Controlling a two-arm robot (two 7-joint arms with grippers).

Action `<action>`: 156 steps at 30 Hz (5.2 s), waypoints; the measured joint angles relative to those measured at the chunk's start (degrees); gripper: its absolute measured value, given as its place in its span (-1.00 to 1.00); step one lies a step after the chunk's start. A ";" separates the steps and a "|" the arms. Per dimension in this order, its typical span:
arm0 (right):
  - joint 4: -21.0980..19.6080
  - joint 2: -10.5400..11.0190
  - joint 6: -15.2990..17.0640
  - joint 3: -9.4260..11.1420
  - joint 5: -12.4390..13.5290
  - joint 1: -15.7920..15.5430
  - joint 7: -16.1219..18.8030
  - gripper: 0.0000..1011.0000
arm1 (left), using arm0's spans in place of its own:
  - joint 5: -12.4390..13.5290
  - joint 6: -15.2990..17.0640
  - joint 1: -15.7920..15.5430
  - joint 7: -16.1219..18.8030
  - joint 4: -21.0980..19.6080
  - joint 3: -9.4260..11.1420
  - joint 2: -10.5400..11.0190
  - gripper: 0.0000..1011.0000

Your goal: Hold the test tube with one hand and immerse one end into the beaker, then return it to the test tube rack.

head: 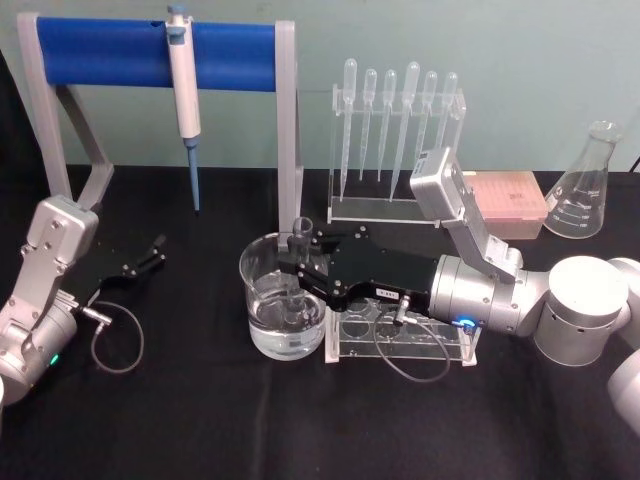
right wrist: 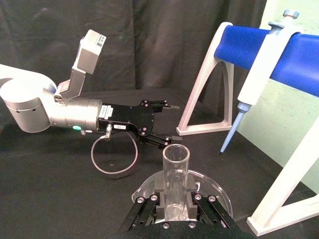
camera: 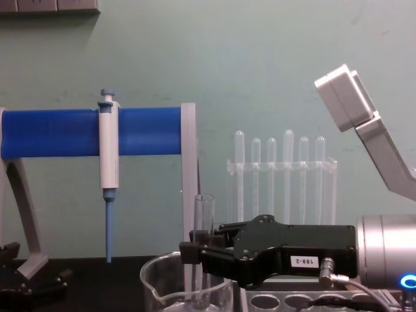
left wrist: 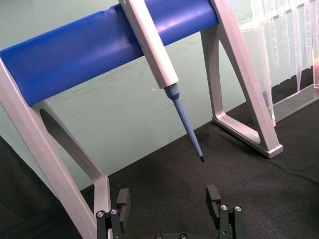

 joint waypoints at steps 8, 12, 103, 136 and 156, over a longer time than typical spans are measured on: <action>0.00 0.00 0.00 0.00 0.00 0.00 0.00 -0.53 | 0.00 0.00 0.00 0.00 0.00 0.00 0.00 0.98; 0.00 0.00 0.00 0.00 0.00 0.00 0.00 -0.53 | 0.00 0.00 0.00 0.00 0.00 0.00 0.00 0.98; 0.00 0.00 0.00 0.00 0.00 0.00 0.00 -0.53 | 0.00 0.00 0.00 0.00 0.00 0.00 0.00 0.98; 0.00 0.00 0.00 0.00 0.00 -0.01 0.00 -0.53 | 0.00 0.00 0.00 0.00 0.00 0.00 0.00 0.98; -7.92 2.26 1.95 2.12 0.87 0.56 -0.06 -0.53 | 0.00 0.00 0.00 0.00 0.00 0.00 0.00 0.98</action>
